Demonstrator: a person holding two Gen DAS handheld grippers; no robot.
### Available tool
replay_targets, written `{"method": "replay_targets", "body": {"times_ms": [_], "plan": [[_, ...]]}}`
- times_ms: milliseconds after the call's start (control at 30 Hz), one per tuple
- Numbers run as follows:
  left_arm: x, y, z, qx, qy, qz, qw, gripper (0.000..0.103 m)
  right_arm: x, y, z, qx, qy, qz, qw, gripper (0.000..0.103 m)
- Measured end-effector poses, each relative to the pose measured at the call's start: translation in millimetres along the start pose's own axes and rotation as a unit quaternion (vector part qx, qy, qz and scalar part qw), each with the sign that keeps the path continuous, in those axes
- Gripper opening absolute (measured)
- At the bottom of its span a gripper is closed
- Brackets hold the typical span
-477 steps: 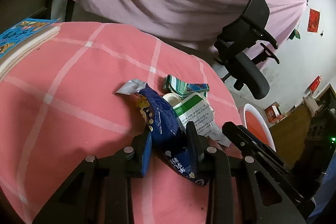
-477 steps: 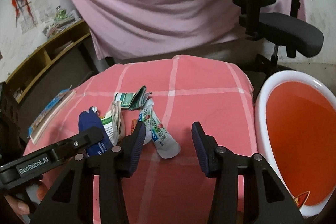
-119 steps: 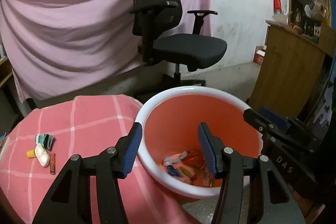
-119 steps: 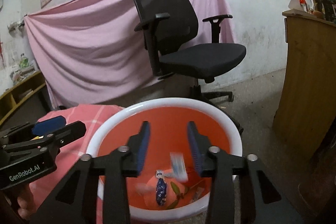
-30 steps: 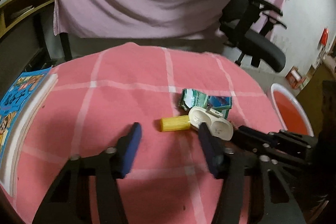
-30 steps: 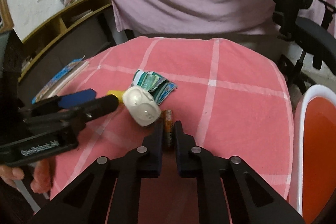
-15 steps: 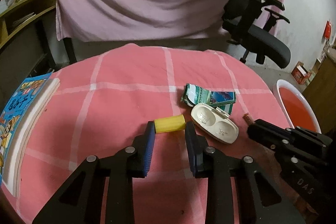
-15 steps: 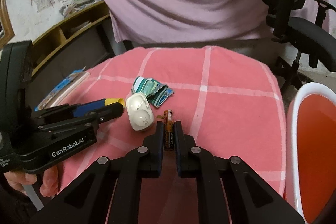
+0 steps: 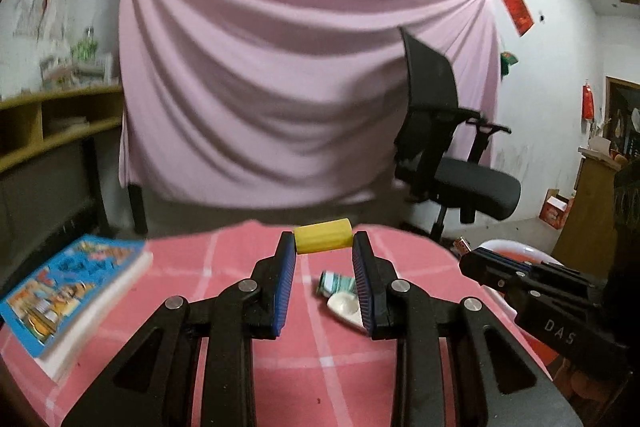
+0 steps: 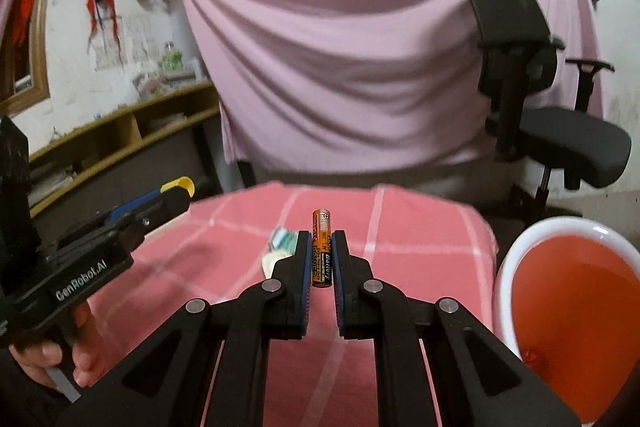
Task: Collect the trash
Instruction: 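Carry the yellow cylinder and orange battery in both grippers over the bucket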
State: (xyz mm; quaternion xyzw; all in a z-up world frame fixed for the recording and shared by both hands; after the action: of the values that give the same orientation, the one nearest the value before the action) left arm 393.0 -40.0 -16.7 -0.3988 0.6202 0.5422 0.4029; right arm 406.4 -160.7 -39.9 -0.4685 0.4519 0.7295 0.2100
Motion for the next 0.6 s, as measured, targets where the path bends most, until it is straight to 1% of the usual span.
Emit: {"method": "replay_targets", "body": {"times_ms": [133,267,433,600], "plan": [[-5,16,-7,0.007,-0.001,-0.031,0.9995,0.024,-12,22,0,-0.008,0.005,-0.062,0.998,0.008],[-9,27,-19,0.013,-0.005,-0.058,0.9982,0.024,-23,45,-3,0.015,0.024,-0.120,0.992,0.008],[-15,44,-43,0.035,-0.028,-0.075,0.9961,0.025,-29,69,-12,0.047,0.038,-0.163,0.985,0.008],[-21,47,-67,0.052,-0.048,-0.090,0.9935,0.025,-30,86,-28,0.072,0.038,-0.187,0.979,0.008]]}}
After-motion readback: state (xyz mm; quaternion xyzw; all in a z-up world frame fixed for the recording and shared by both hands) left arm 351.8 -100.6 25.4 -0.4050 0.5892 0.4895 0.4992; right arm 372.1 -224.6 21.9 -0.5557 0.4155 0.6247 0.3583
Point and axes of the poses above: each gripper's, at about its wrist camera, not at the fingertips, and y roughly against the way its jaws point, z to its left, x to its underside, the point moved 8 cm from there along -y, roughly the way its jaws point, and after that the axes turned 4 degrees about z, right-handed, at the moved point
